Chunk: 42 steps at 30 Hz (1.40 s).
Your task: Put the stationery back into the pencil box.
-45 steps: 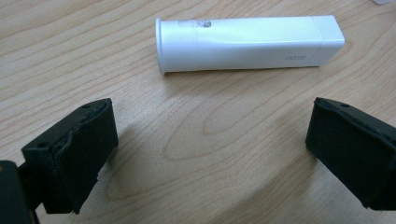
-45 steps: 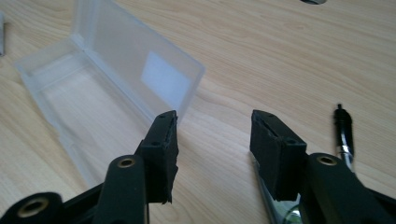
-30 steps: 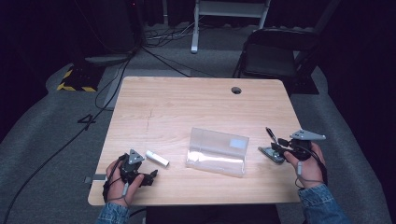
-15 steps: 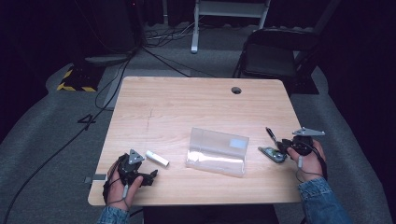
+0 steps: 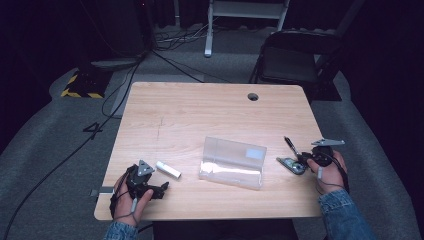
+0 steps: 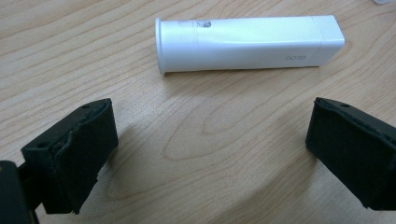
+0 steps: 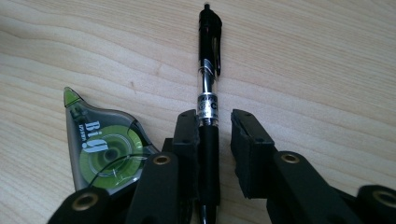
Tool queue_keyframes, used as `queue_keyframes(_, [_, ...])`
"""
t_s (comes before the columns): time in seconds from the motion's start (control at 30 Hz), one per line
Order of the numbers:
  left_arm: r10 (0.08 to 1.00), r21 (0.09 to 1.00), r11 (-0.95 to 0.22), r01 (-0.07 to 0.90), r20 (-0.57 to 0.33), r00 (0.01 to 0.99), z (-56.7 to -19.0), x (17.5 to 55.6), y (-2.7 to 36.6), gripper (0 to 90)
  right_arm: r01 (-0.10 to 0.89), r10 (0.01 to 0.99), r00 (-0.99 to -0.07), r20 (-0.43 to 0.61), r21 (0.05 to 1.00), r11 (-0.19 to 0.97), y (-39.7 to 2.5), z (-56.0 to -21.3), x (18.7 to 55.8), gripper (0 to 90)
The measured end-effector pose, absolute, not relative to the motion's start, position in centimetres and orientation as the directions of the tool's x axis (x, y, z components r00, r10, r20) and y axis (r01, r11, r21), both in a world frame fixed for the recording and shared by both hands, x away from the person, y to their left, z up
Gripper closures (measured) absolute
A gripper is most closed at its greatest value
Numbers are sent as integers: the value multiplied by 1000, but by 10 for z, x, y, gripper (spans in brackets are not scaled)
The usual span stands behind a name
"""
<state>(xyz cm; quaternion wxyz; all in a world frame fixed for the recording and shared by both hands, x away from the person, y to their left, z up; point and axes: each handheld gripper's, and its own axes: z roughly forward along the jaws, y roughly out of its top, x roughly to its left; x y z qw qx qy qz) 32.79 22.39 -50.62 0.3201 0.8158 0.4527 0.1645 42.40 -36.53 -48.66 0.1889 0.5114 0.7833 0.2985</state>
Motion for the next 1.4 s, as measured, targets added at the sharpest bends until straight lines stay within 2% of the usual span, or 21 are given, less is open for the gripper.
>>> queue_keyframes(0.33, [844, 671, -385, 634, -21, 536, -506, 328, 224, 26, 689, 914, -406, 4, 659, 303, -367, -487, 425, 798])
queue_keyframes(0.43, [844, 671, -385, 633, -21, 536, -506, 328, 224, 26, 685, 915, -402, -27, 654, 320, -367, -486, 425, 799])
queue_keyframes(0.9, [842, 667, -391, 635, -20, 539, -506, 329, 223, 11, 627, 914, -405, -20, 721, 294, -367, -465, 413, 800])
queue_keyframes(1.4, [842, 667, -385, 638, -28, 538, -507, 329, 223, 5, 523, 874, -486, -13, 796, 303, -350, -429, 391, 800])
